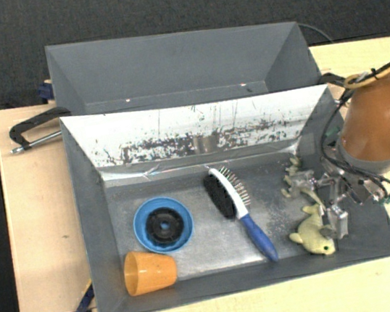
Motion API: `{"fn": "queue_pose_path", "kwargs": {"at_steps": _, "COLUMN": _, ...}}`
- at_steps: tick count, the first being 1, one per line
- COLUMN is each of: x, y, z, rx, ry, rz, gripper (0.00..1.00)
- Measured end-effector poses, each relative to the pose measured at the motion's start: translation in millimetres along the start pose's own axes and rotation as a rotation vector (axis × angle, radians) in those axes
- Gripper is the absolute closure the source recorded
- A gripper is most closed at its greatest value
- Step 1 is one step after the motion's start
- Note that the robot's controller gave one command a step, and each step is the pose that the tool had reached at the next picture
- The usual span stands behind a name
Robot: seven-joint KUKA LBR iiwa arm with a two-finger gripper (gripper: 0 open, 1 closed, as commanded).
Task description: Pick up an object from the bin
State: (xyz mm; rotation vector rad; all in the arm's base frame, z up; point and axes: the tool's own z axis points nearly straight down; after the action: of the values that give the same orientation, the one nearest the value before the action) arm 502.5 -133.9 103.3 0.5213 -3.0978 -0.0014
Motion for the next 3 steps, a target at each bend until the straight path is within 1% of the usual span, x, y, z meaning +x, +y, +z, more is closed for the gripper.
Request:
{"fn": "queue_pose_path", "kwargs": {"at_steps": 1, "x": 5.9, "y": 7, "z": 24, "rx": 0.002, "ry": -0.004, "rz": -0.606, "gripper": 0.0}}
{"fn": "queue_pose_path", "kwargs": {"at_steps": 2, "x": 5.5, "y": 7, "z": 23, "rx": 0.002, "ry": -0.005, "rz": -0.604, "gripper": 1.0}}
{"fn": "queue_pose_path", "kwargs": {"at_steps": 3, "x": 2.4, "y": -7, "z": -58, "rx": 0.011, "ry": -0.009, "rz": -0.63, "gripper": 1.0}}
